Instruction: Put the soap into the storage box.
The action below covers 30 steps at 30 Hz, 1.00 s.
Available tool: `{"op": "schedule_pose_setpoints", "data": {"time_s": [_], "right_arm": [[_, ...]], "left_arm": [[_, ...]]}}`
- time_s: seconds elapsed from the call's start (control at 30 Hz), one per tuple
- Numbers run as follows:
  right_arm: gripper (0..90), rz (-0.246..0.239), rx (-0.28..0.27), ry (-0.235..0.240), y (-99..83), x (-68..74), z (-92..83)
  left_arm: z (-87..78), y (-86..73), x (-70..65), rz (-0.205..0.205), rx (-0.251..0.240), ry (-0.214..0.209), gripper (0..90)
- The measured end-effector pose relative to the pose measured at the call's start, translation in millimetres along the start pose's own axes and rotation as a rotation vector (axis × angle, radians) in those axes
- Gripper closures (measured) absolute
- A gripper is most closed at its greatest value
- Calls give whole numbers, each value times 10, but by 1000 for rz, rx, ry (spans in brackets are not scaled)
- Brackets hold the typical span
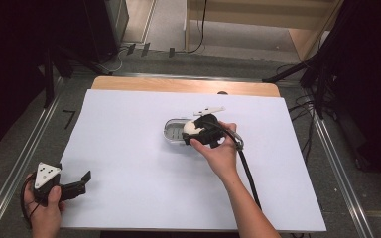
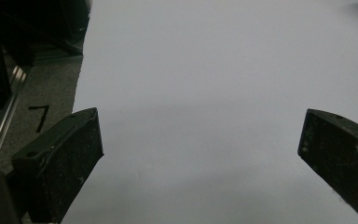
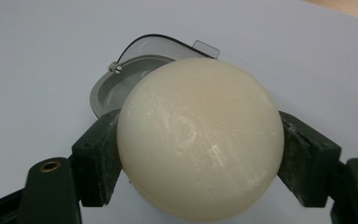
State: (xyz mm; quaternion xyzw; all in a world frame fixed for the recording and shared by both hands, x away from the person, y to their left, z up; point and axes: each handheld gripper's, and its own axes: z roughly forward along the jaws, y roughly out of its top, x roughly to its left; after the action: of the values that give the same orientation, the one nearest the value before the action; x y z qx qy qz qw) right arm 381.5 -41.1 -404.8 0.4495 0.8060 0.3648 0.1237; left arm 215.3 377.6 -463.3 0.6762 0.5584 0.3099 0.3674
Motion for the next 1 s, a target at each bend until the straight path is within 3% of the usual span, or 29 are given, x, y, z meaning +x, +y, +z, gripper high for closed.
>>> {"op": "schedule_pose_setpoints", "data": {"time_s": [1.0], "right_arm": [[251,46,33,7,130,62,322]], "left_arm": [[4,2,-3,7,6,-5,4]]}}
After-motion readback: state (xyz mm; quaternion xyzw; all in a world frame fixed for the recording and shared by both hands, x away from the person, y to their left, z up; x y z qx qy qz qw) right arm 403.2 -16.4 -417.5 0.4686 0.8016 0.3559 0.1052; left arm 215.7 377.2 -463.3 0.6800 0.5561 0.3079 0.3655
